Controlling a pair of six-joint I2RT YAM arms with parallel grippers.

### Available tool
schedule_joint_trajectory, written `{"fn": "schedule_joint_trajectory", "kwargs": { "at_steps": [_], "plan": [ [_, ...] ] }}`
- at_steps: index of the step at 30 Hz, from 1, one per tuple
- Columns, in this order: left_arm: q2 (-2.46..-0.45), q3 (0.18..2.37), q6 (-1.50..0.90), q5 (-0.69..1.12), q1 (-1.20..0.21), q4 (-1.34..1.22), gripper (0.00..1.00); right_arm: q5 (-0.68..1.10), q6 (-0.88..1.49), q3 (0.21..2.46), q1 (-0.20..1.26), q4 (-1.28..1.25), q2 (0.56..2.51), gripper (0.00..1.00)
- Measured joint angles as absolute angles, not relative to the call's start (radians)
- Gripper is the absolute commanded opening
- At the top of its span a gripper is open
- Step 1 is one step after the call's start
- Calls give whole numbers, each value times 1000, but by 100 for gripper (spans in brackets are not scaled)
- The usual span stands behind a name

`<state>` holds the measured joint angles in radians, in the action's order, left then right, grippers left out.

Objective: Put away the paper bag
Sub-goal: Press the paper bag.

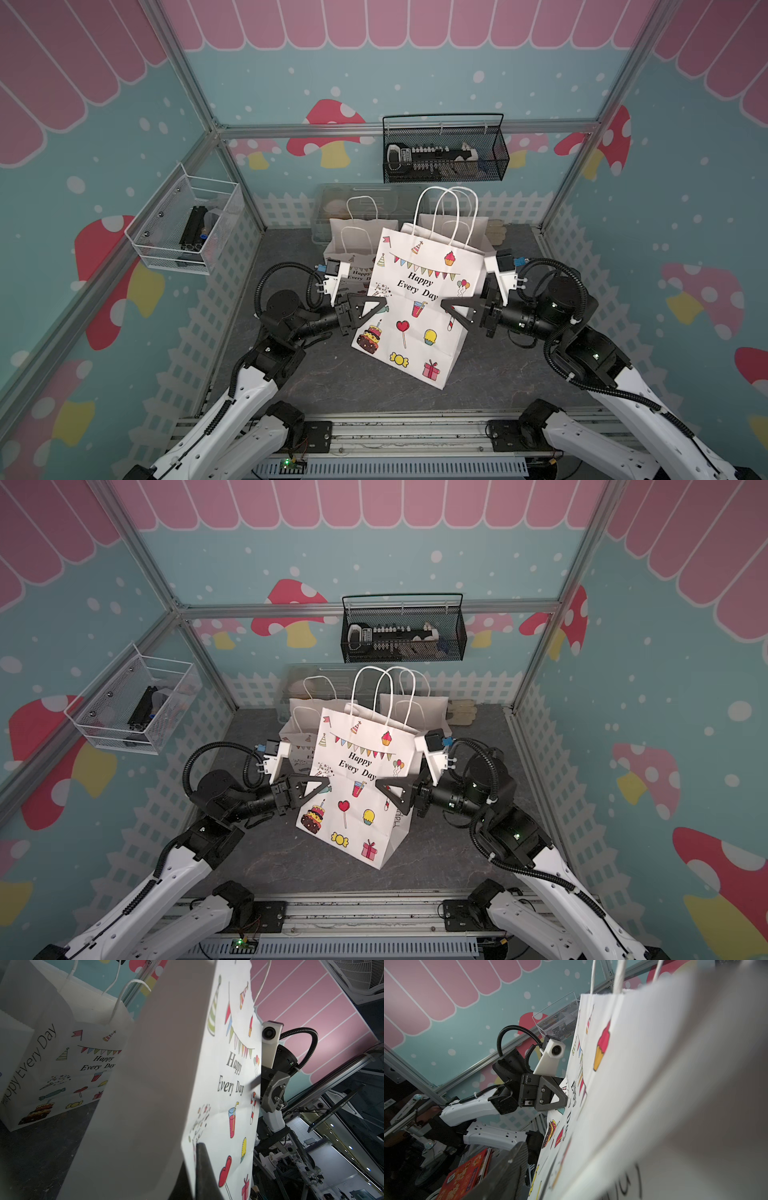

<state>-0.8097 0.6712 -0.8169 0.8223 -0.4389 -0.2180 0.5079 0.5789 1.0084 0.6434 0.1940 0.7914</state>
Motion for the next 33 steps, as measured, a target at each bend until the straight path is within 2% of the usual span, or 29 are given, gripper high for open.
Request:
{"fn": "schedule_joint_trajectory", "kwargs": {
  "at_steps": [4, 7, 11, 17, 23, 27, 33],
  "plan": [
    [-810, 660, -811, 810, -442, -216, 7, 482, 593, 974, 643, 165, 790, 49],
    [-813, 657, -803, 798, -450, -213, 13, 461, 604, 962, 643, 160, 792, 40],
    [-814, 657, -787, 780, -469, -204, 26, 429, 616, 960, 643, 152, 792, 28],
    [-814, 657, -765, 767, -481, -178, 50, 392, 620, 955, 643, 151, 791, 1],
    [-794, 657, -728, 733, -471, -109, 68, 417, 554, 990, 642, 237, 806, 0],
    [-789, 665, -744, 750, -400, -129, 79, 487, 470, 1089, 634, 337, 856, 0],
    [-796, 673, -759, 811, -353, -196, 82, 636, 369, 1147, 587, 404, 864, 0]
  ]
}}
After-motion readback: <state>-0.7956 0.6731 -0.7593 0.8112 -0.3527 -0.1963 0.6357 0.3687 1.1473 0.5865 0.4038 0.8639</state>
